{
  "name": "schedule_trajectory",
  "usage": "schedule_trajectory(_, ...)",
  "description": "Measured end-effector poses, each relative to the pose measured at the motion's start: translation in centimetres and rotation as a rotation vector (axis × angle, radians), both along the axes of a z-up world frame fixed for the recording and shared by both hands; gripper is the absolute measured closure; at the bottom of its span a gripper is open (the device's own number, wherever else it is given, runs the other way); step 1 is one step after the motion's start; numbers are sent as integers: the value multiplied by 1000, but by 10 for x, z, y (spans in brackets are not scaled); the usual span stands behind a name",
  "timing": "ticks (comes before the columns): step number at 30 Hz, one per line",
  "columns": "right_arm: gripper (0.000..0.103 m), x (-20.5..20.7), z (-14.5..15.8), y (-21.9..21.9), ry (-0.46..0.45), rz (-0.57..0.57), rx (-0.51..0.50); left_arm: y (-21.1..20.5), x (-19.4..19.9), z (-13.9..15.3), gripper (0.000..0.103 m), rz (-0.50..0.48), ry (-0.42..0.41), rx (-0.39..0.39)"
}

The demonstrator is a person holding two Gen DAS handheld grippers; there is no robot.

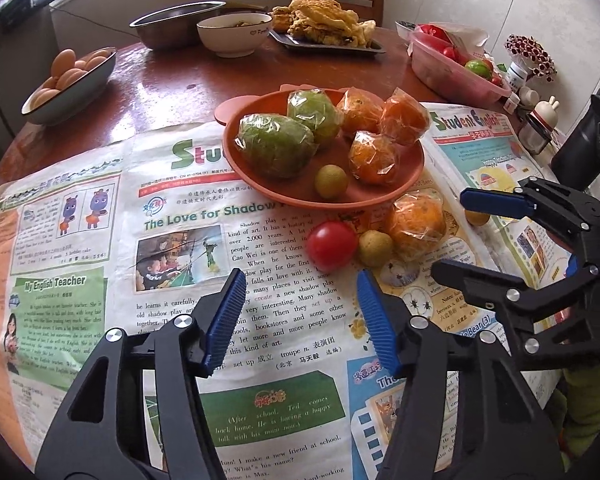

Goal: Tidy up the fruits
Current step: 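Close the right tool on another bagged orange while the left tool grasps the red tomato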

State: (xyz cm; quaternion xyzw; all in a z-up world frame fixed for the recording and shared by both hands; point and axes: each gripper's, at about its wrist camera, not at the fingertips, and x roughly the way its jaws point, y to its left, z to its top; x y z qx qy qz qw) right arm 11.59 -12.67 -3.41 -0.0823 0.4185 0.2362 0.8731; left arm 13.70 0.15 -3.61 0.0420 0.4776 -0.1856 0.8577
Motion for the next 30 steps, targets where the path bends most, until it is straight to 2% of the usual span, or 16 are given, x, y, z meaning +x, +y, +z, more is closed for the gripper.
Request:
schedule_trajectory(7,47,7,-4,2,16,8,17,-2,3,-1,58,-14,7,-10)
schedule_trajectory(11,58,11,-9,5,35,25,20,-6,7,-4,61,-18,15,-12)
schedule_trajectory(22,58,20,-12,3,55,48,69,-10,16,-6,66,-20,23,-16)
schedule_trajectory(30,60,19,-12,2,43,65,57,-13,23,-7,71,-27,29,-16)
